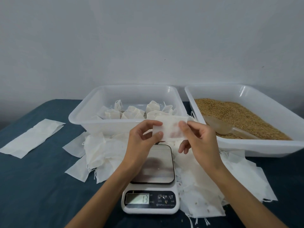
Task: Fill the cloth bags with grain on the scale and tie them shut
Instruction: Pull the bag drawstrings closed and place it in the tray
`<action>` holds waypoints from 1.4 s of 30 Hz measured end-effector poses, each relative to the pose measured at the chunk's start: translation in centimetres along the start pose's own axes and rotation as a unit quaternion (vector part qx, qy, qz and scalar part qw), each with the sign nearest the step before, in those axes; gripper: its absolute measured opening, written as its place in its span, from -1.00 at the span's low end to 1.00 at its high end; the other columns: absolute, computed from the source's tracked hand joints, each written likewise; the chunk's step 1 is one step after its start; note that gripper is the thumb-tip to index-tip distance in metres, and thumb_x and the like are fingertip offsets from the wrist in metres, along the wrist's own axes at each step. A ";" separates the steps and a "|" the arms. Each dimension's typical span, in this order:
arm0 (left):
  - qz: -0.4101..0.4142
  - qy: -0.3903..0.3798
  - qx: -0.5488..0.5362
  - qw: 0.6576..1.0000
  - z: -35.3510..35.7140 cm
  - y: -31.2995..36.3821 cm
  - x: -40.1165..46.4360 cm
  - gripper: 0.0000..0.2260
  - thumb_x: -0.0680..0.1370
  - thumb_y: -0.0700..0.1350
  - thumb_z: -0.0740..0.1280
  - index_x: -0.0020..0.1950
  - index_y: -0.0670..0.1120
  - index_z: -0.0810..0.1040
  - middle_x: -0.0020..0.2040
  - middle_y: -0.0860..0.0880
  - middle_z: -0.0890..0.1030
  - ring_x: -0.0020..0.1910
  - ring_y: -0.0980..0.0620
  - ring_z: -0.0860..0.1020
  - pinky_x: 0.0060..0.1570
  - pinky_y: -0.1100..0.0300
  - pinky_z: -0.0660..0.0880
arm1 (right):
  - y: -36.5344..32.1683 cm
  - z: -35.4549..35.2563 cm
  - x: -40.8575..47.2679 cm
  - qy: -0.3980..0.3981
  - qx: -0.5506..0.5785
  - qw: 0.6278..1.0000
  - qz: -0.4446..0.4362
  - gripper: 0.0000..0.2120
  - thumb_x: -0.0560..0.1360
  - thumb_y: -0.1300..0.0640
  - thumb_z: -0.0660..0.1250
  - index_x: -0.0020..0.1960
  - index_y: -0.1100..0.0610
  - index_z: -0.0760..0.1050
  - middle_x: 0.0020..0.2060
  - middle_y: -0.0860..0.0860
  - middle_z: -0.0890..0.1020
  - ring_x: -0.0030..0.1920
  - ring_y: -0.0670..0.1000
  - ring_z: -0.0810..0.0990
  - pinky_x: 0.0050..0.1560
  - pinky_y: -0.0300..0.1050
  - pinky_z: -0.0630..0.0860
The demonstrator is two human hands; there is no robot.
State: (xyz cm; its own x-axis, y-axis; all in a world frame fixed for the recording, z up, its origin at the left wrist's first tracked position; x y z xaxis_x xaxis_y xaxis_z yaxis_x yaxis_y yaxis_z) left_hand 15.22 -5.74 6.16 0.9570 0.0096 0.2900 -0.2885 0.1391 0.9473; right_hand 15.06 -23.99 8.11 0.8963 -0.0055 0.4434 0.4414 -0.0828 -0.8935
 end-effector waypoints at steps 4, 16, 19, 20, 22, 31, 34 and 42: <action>0.012 0.002 0.034 0.999 0.3 0.1 -0.3 -0.90 0.60 -0.28 0.44 0.06 -0.12 0.70 -0.04 0.02 0.73 -0.09 0.14 0.67 -0.08 0.29 0.57 | 0.0 0.4 -0.1 -0.040 -0.026 0.999 -0.001 -0.70 0.60 0.03 0.38 -0.26 0.13 0.57 -0.42 0.08 0.46 -0.50 0.14 0.62 -0.51 -0.11 0.41; -0.007 0.036 -0.011 0.999 -0.2 0.3 -0.1 -0.81 0.59 -0.39 0.40 0.11 -0.16 0.70 0.01 -0.06 0.71 -0.14 0.00 0.69 -0.14 0.26 0.60 | 0.2 -0.1 0.2 -0.068 -0.037 0.997 -0.007 -0.48 0.58 -0.16 0.33 -0.19 0.34 0.50 -0.37 0.27 0.50 -0.44 0.15 0.67 -0.46 0.11 0.43; -0.013 0.034 -0.023 0.999 -0.1 0.4 0.0 -0.81 0.58 -0.39 0.40 0.12 -0.17 0.69 0.04 -0.10 0.70 -0.12 -0.08 0.71 -0.14 0.22 0.63 | -0.2 -0.4 0.3 -0.062 -0.059 0.996 -0.018 -0.48 0.57 -0.21 0.31 -0.22 0.27 0.50 -0.40 0.24 0.48 -0.44 0.14 0.67 -0.46 0.11 0.44; -0.016 0.034 -0.021 0.999 -0.1 0.4 -0.1 -0.81 0.58 -0.39 0.41 0.12 -0.17 0.69 0.06 -0.12 0.70 -0.12 -0.08 0.71 -0.13 0.18 0.64 | -0.4 -0.5 0.3 -0.059 -0.068 0.996 -0.024 -0.52 0.58 -0.21 0.30 -0.25 0.20 0.49 -0.43 0.18 0.47 -0.44 0.13 0.67 -0.46 0.08 0.44; -0.018 0.041 0.007 0.999 -0.1 0.5 -0.1 -0.82 0.58 -0.36 0.42 0.11 -0.16 0.69 0.07 -0.12 0.70 -0.13 -0.04 0.70 -0.08 0.11 0.65 | -0.5 -0.8 0.3 -0.059 -0.089 0.994 -0.027 -0.53 0.59 -0.21 0.28 -0.31 0.12 0.43 -0.49 0.09 0.41 -0.45 0.12 0.67 -0.47 0.04 0.43; 0.083 -0.122 0.283 0.948 2.5 0.9 -1.8 -0.28 0.41 -0.14 0.63 0.51 0.08 0.43 0.39 0.13 0.54 0.39 0.22 0.45 0.32 0.40 0.34 | -2.7 -0.3 1.0 -0.269 -0.257 0.928 -0.012 -0.48 0.59 -0.27 0.23 -0.32 0.11 0.35 -0.46 0.09 0.42 -0.50 -0.04 0.65 -0.47 -0.29 0.35; 0.102 -0.114 0.270 0.951 2.8 1.3 -1.9 -0.46 0.46 -0.31 0.46 0.44 -0.09 0.49 0.27 0.00 0.63 0.27 0.05 0.57 0.31 0.11 0.46 | -4.9 0.0 1.5 -0.308 -0.303 0.902 0.010 -0.39 0.54 -0.40 0.13 -0.20 0.14 0.52 -0.38 0.01 0.60 -0.52 -0.09 0.63 -0.44 -0.25 0.43; 0.041 -0.113 0.152 0.981 3.4 0.4 -2.8 -0.66 0.46 -0.05 0.49 0.16 0.21 0.50 0.07 0.19 0.66 0.08 0.20 0.62 0.08 0.32 0.52 | -8.1 1.6 1.5 -0.367 -0.311 0.870 0.106 -0.27 0.44 -0.48 0.06 0.05 0.12 0.63 -0.17 -0.06 0.72 -0.44 0.05 0.68 -0.39 -0.13 0.56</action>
State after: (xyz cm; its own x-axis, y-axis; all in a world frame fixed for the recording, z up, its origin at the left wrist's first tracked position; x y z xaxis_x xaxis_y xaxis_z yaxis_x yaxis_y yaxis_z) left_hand 12.29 -9.10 6.15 0.9092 -0.2155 0.3563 -0.3921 -0.1548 0.9068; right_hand 12.90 -21.70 15.89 0.8411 0.5323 -0.0954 0.3593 -0.6819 -0.6371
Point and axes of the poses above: each hand's wrist, its own x-axis towards the middle knuckle, its own z-axis out of the palm, y = z × x, the point moved 4 cm from there along x, towards the middle knuckle
